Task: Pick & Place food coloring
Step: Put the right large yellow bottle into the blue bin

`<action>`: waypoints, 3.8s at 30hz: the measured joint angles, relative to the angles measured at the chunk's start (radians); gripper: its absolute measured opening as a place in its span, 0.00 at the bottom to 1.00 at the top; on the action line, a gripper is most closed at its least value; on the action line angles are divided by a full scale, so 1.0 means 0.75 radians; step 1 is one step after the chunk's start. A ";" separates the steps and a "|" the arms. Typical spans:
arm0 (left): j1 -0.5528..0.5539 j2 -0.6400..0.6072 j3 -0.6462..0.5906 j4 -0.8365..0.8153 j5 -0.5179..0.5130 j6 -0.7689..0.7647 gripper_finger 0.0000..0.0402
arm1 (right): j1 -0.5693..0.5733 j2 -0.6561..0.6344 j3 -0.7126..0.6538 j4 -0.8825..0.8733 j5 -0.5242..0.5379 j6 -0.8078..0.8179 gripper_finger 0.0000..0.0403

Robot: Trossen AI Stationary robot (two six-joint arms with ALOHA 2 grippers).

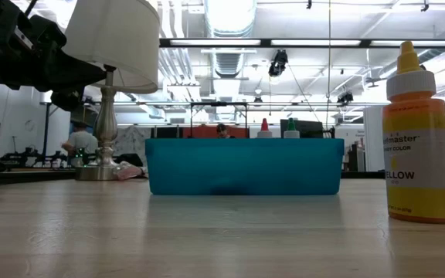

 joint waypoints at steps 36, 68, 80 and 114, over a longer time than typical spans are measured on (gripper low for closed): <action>-0.001 0.000 0.000 0.001 0.000 0.000 0.00 | -0.373 0.565 0.489 -0.033 0.003 -0.135 0.26; 0.000 0.000 0.000 0.000 0.000 0.000 0.00 | -0.677 0.590 0.234 0.344 -0.001 -0.554 0.26; 0.000 0.000 0.000 0.000 0.000 0.000 0.00 | -0.684 0.590 0.013 0.577 0.001 -0.583 0.26; 0.000 0.000 0.000 -0.001 0.000 0.000 0.00 | -0.501 0.449 -0.011 0.042 -0.010 -0.378 0.26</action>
